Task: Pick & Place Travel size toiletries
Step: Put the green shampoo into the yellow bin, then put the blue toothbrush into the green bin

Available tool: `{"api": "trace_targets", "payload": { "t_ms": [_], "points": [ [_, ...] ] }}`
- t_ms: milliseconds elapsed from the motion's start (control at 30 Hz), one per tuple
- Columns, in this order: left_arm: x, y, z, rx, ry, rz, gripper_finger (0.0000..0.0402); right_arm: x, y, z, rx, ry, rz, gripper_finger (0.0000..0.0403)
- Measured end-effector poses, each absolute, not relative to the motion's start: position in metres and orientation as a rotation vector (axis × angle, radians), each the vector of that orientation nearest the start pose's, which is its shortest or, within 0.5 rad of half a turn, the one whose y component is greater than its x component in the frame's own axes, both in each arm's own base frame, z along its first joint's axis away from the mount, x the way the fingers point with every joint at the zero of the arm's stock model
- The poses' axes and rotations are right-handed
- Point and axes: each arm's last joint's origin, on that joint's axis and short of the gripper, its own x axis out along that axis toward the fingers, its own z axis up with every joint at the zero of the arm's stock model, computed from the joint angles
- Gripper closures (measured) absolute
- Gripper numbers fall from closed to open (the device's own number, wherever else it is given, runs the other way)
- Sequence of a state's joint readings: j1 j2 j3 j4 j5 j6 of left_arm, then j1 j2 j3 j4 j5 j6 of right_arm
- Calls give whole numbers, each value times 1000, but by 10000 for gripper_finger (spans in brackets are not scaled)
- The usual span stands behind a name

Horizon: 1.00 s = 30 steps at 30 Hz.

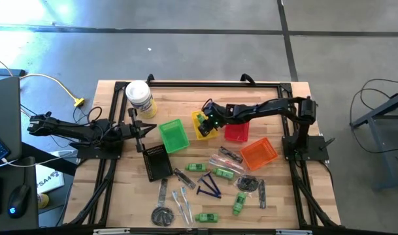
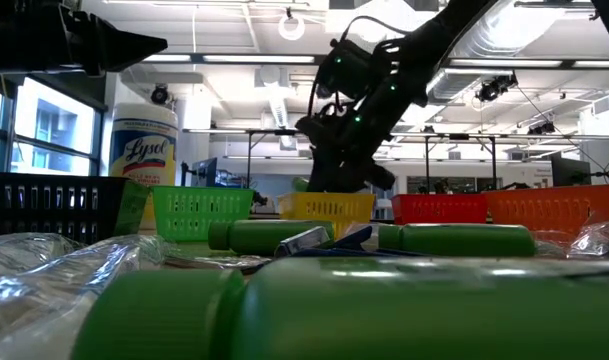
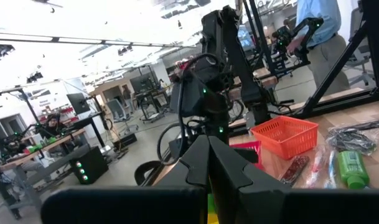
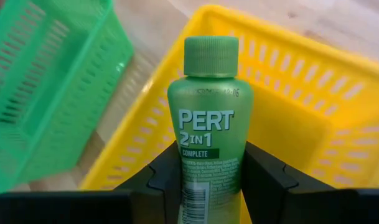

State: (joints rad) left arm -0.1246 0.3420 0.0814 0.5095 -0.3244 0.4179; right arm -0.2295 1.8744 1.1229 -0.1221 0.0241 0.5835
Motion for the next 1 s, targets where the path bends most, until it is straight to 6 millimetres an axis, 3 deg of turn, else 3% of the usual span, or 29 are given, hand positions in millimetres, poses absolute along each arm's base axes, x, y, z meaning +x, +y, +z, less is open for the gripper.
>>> {"api": "trace_targets", "payload": {
  "t_ms": [167,700,800,1000],
  "points": [
    [116,-5,210,361,-195,246,402,371,-86,158,642,788,-464,271],
    [116,-5,212,360,-210,251,402,372,-84,158,635,786,-453,193],
    [116,-5,212,360,-210,250,402,370,-83,172,599,752,-430,191],
    [116,-5,211,353,-209,251,402,359,-76,222,497,607,-388,204]
  ]
}}
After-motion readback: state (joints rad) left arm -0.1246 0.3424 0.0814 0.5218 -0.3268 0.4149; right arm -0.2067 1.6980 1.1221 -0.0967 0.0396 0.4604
